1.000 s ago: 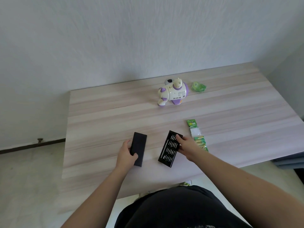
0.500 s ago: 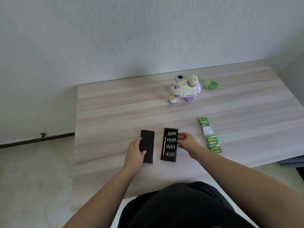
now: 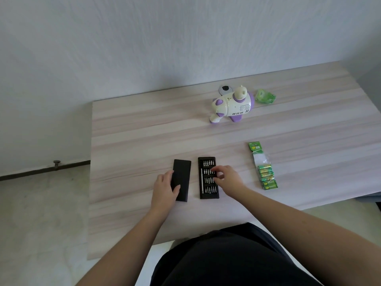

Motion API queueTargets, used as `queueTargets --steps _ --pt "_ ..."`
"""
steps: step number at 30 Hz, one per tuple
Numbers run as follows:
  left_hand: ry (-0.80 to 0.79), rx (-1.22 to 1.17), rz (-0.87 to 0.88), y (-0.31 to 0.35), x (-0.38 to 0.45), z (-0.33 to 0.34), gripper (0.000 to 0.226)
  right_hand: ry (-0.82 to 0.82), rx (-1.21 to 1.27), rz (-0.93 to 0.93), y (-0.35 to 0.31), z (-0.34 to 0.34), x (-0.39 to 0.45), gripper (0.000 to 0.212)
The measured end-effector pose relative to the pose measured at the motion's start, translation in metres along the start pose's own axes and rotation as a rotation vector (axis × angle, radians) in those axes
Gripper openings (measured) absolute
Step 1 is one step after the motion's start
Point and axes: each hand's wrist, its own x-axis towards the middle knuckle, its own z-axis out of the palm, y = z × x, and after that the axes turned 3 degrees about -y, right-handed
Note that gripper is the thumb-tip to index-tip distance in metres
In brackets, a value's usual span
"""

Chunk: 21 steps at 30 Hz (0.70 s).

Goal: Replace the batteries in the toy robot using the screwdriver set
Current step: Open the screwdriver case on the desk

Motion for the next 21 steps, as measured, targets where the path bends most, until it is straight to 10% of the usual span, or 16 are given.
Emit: queueTargets --steps 21 --pt "-0.236 0.246 0.088 0.064 0.007 0.042 0.090 -0.126 -0.251 -0.190 -0.001 -0.008 0.031 0.035"
